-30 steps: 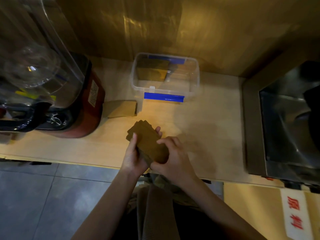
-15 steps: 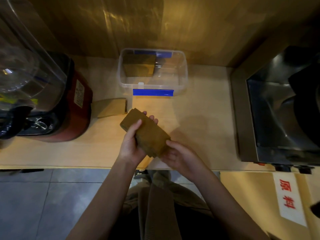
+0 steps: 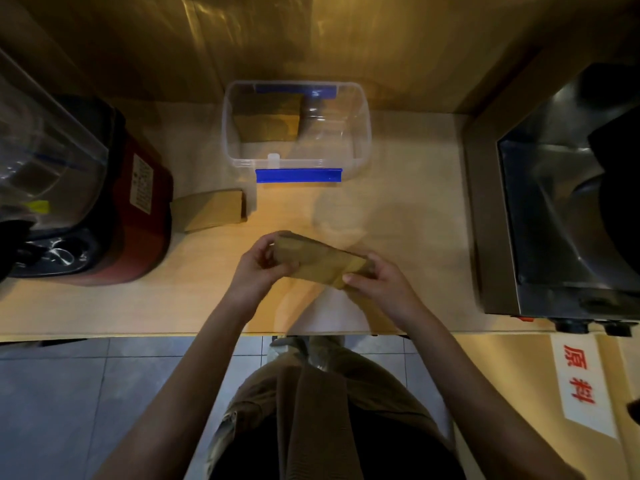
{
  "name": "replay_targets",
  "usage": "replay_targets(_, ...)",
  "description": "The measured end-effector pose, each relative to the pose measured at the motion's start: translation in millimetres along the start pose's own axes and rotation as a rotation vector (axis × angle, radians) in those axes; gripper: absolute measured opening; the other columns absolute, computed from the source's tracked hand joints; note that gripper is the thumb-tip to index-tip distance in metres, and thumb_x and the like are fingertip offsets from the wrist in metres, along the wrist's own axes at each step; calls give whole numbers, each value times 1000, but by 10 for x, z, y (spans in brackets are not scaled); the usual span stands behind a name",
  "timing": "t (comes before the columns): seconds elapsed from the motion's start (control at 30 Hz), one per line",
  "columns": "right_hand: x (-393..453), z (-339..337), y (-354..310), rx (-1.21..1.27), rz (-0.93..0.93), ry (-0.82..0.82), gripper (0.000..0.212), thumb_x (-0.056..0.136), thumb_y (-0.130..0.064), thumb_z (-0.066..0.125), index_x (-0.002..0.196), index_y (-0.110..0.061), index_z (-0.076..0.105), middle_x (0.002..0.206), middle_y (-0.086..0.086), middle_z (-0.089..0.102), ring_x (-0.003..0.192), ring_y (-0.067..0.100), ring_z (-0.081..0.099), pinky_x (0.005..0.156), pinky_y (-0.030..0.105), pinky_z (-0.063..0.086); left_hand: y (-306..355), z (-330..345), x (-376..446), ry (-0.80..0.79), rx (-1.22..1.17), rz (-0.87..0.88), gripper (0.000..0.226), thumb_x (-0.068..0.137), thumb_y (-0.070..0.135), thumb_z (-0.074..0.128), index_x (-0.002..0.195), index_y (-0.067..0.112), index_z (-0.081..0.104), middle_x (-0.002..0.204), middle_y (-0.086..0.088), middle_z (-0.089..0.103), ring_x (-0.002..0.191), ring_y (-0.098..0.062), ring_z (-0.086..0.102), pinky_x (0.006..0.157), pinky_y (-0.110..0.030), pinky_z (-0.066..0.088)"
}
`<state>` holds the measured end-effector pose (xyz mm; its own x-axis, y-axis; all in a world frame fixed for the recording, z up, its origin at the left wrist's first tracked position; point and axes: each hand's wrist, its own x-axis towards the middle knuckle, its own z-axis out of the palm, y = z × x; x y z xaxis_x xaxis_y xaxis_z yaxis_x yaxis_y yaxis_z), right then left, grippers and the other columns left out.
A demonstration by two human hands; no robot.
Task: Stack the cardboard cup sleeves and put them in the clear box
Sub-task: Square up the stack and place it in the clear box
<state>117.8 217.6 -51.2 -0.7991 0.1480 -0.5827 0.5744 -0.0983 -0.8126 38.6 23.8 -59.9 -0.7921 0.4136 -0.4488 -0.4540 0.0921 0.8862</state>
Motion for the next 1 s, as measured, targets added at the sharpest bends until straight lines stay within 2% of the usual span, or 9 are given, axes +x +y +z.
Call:
replay_targets(0.07,98,-3,55,-208,-93,69,29,82,-4,61,109,-15,57,94,4,62,88,20,59,75,32,49,-126,62,75,87,193,30,44,76,0,63,117,9,51,109,-7,58,108,-28,55,88,-37,51)
replay_targets(0.2,247,102,221,-299,-255,199,30,83,-4,57,112,-12,55,101,-3,59,93,11,56,73,4,41,-391,178,199,286,387,91,40,76,8,66,113,10,49,105,-5,61,100,-23,59,87,-37,51)
replay_targets(0.3,325,180,367,-270,-236,269,31,86,-5,56,116,-10,52,107,-4,57,99,9,53,73,-5,36,-536,196,247,317,379,83,42,78,9,65,115,14,48,111,7,56,108,-18,57,90,-30,47)
replay_targets(0.4,373,223,455,-139,-152,311,41,87,-8,56,125,-12,42,121,1,57,104,7,54,78,-1,40,-598,183,278,295,365,45,54,75,6,66,122,18,44,116,7,54,111,-14,54,93,-30,45)
replay_targets(0.5,398,277,522,-28,-102,311,51,88,-11,53,134,-19,32,132,2,53,116,12,54,96,22,46,-603,197,290,274,278,16,61,73,-2,62,125,22,42,115,3,57,111,-15,56,93,-30,47)
replay_targets(0.7,440,442,581,-17,-109,359,42,91,-21,46,130,-31,34,114,8,63,96,20,62,75,30,51,-541,373,295,380,251,42,48,85,8,52,130,21,38,129,-6,53,119,-22,50,98,-35,44)
replay_targets(0.8,457,384,558,-77,-147,350,53,91,-19,46,135,-39,23,122,5,60,102,18,61,82,33,53,-526,395,285,371,287,58,51,86,11,52,133,22,35,136,-7,49,123,-16,45,101,-31,40)
replay_targets(0.9,488,354,565,-192,-133,348,58,91,-15,46,137,-36,20,126,4,58,107,17,60,85,26,52,-548,405,275,345,341,29,53,88,14,51,136,20,31,136,-8,49,121,-16,46,94,-25,37)
replay_targets(1.0,527,320,598,-243,-135,344,38,93,-17,40,128,-30,35,112,3,63,86,6,63,63,8,47,-565,370,284,327,388,45,50,90,15,48,137,16,30,133,-12,52,120,-24,50,91,-26,40)
